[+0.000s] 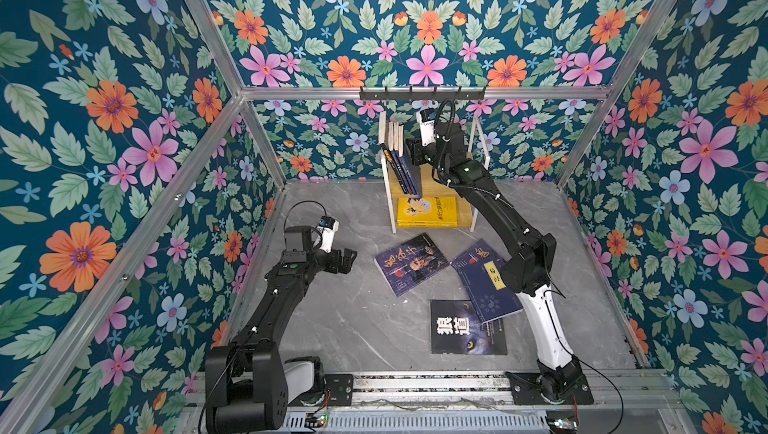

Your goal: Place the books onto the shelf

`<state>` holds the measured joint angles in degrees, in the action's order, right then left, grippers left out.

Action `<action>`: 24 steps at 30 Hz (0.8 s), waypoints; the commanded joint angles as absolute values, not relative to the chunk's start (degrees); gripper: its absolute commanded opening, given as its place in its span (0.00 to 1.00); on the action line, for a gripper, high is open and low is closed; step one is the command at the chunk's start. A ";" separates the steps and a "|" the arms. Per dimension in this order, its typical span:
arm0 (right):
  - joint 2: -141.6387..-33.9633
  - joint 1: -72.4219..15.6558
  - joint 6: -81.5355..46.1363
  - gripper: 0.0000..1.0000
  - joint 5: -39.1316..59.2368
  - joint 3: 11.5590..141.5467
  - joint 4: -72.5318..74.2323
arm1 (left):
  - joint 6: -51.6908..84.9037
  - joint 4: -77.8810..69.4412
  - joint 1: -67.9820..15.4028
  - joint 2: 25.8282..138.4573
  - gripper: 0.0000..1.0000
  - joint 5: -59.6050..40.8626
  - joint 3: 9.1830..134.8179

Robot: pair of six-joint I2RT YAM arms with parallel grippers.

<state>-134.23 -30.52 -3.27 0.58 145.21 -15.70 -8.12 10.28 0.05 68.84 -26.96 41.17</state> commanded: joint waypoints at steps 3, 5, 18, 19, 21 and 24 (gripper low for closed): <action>-129.02 -30.67 -0.26 0.32 -1.53 139.71 -16.39 | -8.54 9.50 0.11 68.91 1.00 -27.33 41.13; -126.01 -30.50 0.40 0.36 0.22 135.29 -15.25 | -8.03 9.76 0.09 68.82 1.00 -27.62 41.49; -106.00 -26.29 10.79 0.80 18.56 103.00 -11.83 | -7.92 9.66 0.09 68.66 1.00 -27.87 41.37; -105.25 -26.19 11.19 0.81 19.74 101.44 -11.66 | -7.93 9.77 0.09 68.57 1.00 -27.90 41.45; -103.96 -25.94 12.25 0.87 21.96 98.49 -11.17 | -7.91 10.01 0.00 68.63 1.00 -27.95 41.42; -102.93 -25.56 13.11 0.99 23.20 94.70 -9.60 | -7.66 9.91 0.00 69.66 1.00 -28.30 41.65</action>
<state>-103.74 -25.89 11.09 19.40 96.90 -12.97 -7.92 10.28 0.01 69.04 -27.31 41.21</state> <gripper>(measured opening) 0.995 0.998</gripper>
